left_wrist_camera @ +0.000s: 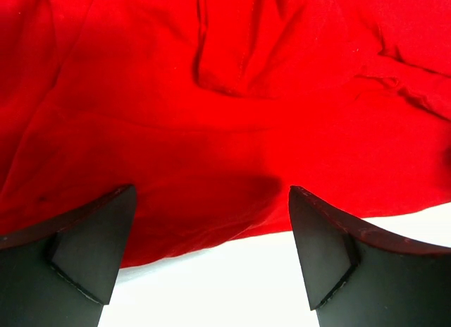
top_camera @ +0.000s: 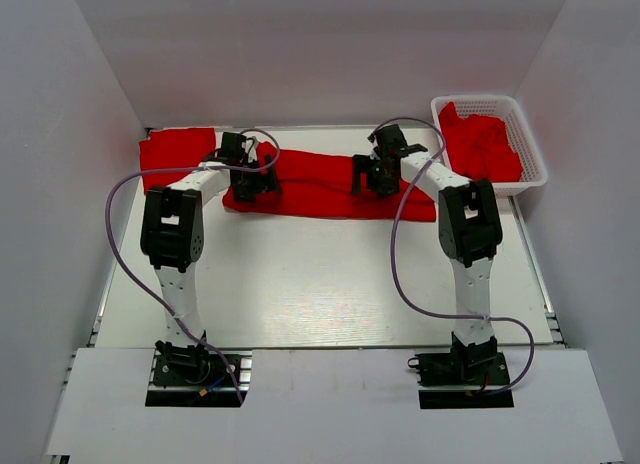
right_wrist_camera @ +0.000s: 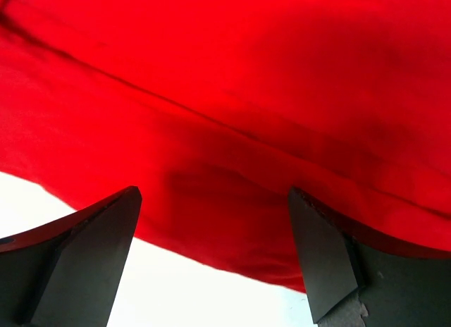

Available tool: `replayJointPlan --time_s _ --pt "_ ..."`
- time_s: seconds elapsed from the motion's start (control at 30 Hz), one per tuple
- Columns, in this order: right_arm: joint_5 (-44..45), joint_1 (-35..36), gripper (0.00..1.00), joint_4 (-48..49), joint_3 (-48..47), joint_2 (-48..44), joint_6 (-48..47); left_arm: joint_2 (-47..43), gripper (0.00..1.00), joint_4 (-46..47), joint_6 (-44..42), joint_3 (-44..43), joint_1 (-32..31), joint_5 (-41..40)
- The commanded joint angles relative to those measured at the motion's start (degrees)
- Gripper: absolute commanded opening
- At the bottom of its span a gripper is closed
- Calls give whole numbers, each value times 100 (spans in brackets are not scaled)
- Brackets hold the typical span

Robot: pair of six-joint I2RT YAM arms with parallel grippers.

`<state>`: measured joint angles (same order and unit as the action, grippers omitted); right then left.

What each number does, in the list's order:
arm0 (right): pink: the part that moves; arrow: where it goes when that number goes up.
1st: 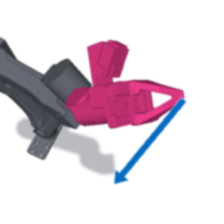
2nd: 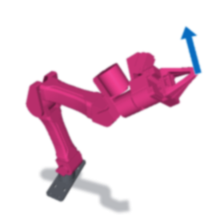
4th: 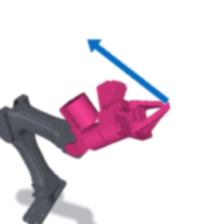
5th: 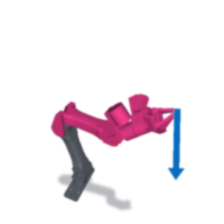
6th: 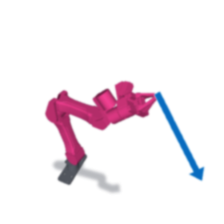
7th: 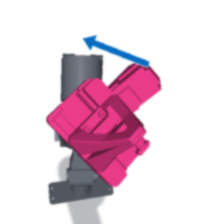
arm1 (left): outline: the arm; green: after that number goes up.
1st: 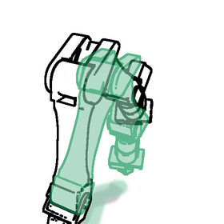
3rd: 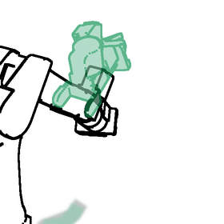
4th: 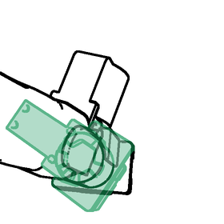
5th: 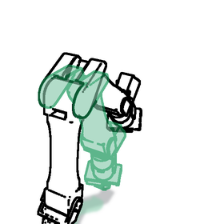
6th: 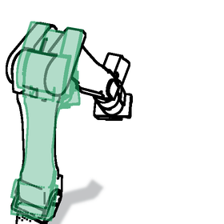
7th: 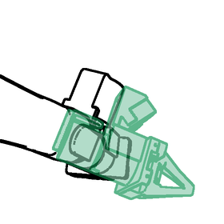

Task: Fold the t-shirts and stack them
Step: Fold the other side of the tshirt into a rectangle

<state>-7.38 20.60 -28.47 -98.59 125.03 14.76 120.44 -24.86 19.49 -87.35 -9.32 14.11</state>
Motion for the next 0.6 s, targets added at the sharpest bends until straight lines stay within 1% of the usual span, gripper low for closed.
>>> replayJointPlan --time_s 0.0,0.17,0.3,0.47,0.57 --pt "244 -30 90 113 -100 83 -17 -47 100 -150 55 297 105 -198" --pt "1035 -65 90 131 -90 109 -26 -47 100 -308 55 298 106 -356" --pt "1168 -56 90 201 -135 -5 -123 -47 100 -361 55 298 106 -487" --pt "1695 -153 90 17 -205 -5 -88 5 100 -466 55 350 106 -786" --pt "1889 -206 90 61 -91 -111 -202 58 100 -467 -59 219 106 -787"
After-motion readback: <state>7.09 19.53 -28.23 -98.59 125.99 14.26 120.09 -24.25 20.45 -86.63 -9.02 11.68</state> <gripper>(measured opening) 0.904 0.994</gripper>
